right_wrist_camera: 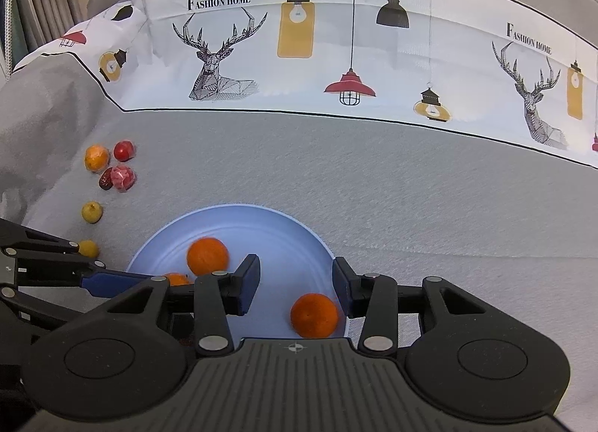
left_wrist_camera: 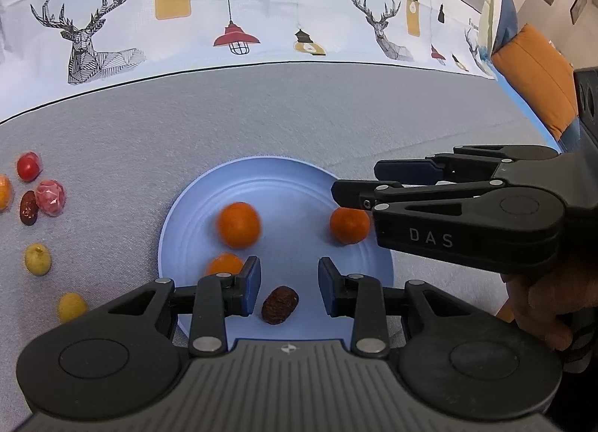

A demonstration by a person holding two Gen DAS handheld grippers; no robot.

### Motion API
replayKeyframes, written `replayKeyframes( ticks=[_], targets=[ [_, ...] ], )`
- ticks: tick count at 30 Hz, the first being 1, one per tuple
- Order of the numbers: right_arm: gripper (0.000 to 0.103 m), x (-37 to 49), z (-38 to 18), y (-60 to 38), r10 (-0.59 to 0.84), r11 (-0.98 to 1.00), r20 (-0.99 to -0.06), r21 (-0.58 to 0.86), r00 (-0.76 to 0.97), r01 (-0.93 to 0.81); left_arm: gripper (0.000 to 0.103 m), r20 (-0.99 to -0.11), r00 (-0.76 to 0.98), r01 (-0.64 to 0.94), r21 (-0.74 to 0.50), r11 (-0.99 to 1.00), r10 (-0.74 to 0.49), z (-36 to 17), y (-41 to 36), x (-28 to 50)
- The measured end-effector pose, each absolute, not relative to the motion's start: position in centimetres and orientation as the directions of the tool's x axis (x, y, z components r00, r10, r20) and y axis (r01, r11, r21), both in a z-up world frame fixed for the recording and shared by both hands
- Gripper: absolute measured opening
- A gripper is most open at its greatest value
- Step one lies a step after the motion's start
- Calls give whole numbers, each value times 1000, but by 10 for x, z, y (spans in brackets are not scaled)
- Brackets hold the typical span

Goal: Organize fruits
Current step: 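Lower and open both tools, releasing the date and mandarin onto the plate, then lift both open tools away from the plate, then move both open tools from the plate to the fruit row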

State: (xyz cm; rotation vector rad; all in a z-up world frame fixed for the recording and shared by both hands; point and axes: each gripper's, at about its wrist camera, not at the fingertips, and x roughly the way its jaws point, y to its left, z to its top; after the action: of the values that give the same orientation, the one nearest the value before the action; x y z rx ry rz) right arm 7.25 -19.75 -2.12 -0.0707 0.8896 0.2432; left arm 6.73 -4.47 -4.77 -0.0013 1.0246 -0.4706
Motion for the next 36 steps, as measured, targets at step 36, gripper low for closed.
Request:
replayKeyframes(
  ticks=[36],
  targets=[
    [42, 78, -17, -193, 184, 975, -755, 58, 630, -216, 15, -795, 501, 264, -237, 935, -343, -32, -17, 78]
  ],
)
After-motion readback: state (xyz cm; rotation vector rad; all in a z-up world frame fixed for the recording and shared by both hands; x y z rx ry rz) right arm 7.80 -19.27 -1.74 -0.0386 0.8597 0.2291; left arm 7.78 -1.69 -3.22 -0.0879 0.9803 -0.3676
